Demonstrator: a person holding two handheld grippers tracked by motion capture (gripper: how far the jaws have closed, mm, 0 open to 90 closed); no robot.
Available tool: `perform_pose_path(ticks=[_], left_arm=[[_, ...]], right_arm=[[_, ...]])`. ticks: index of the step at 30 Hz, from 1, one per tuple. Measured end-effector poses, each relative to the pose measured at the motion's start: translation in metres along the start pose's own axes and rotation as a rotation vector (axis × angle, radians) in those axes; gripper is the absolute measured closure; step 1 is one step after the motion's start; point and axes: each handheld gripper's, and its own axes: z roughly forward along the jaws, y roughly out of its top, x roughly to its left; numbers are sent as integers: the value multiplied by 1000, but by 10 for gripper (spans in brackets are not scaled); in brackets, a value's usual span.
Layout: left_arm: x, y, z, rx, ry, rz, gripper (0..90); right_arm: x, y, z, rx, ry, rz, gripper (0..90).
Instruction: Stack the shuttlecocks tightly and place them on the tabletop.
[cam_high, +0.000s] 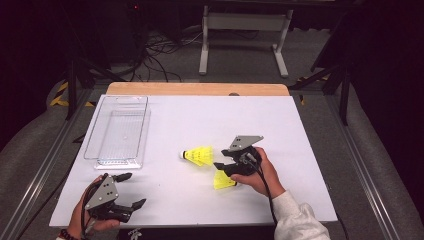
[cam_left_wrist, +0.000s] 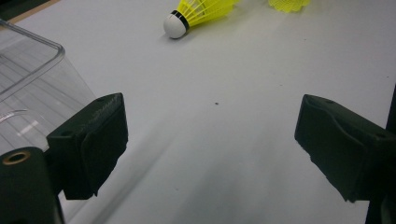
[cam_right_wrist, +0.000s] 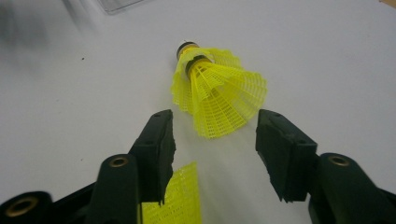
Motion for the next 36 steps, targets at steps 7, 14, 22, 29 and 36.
perform_pose_path(ticks=[7,14,22,29,36], left_arm=[[0,1,1,0,-3,2,106],[0,1,1,1,-2,5,106],[0,1,1,2,-2,8,107],[0,1,1,4,-3,9,108],[0,1,1,6,-1,9,108]], right_arm=[[6,-1,-9,-13,-23,29,341],[25,-3,-8,11,-46,47,316],[32,-7,1,74,-104,45,364],[29,-8,1,84,-101,59,503],[32,-7,1,82,-89,39,682]])
